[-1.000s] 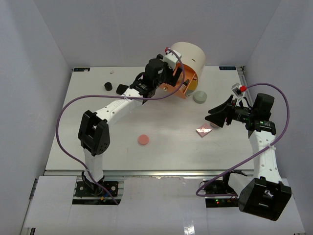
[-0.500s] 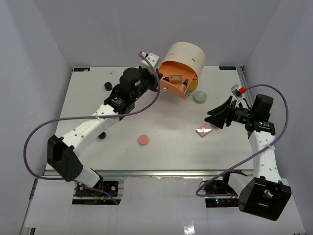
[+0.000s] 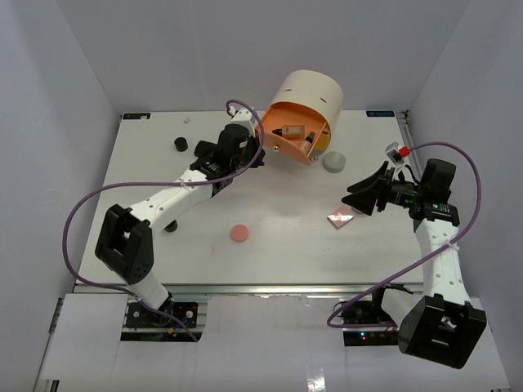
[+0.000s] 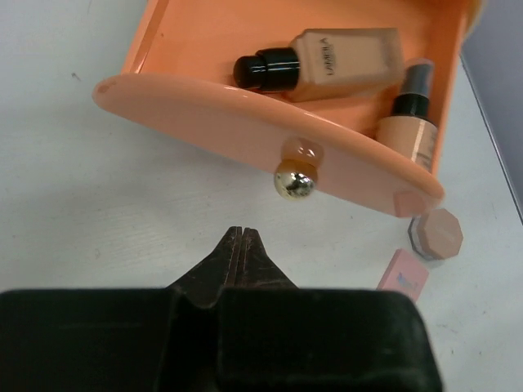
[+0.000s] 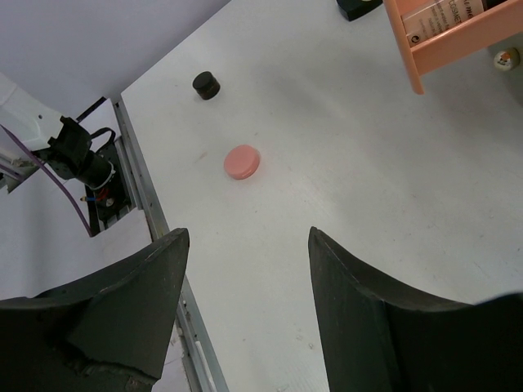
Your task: Organize the makeup
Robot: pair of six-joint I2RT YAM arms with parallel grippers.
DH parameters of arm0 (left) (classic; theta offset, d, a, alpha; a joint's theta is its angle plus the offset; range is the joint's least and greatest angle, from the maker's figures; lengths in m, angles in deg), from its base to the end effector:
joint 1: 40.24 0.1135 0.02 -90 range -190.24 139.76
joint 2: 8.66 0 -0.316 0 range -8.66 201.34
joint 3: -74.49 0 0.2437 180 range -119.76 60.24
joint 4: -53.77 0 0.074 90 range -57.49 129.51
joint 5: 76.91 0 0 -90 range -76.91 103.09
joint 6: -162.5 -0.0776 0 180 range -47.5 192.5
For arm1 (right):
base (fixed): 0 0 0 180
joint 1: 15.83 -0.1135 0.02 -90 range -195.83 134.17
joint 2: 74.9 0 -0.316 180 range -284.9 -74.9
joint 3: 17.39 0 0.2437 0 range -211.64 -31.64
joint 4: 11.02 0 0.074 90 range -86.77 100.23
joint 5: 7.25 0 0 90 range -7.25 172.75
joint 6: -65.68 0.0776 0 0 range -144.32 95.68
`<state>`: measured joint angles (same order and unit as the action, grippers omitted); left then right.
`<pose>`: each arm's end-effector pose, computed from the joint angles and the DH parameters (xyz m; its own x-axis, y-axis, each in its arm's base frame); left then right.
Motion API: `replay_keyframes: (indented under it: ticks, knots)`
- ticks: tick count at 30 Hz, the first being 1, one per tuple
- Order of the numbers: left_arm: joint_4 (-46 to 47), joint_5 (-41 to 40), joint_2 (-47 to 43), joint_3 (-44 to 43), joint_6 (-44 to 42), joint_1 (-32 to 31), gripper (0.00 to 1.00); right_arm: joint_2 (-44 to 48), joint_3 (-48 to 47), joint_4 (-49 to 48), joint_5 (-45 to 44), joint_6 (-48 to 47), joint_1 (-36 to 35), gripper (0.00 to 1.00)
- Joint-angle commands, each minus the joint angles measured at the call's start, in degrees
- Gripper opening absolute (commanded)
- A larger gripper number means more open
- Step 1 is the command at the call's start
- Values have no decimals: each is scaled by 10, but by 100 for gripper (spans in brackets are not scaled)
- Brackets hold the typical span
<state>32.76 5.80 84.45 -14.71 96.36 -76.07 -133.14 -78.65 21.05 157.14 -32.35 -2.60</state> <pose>0.3440 -0.2362 0.3488 -0.5096 -0.1270 -0.8510 0.3075 0.8969 -0.3179 0.1923 0.0316 0.3489 -0.3622 0.0465 -0.9310 -0.8166 0.4657 0.3410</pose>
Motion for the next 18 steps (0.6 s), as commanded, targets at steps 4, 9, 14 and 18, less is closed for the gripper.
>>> replay_keyframes:
  ticks: [4, 9, 14, 18]
  knots:
    - [-40, -42, 91, -78, 161, 10, 0, 9, 2, -14, -2, 0, 5, 67]
    - [-19, -11, 136, -104, 234, 10, 0, 10, 2, -15, -5, 1, 5, 67]
    - [-20, 22, 176, -186, 255, 10, 0, 11, 2, -15, -8, 5, 5, 67]
    - [-19, 25, 188, -222, 252, 10, 0, 11, 2, -16, -9, 8, 5, 67]
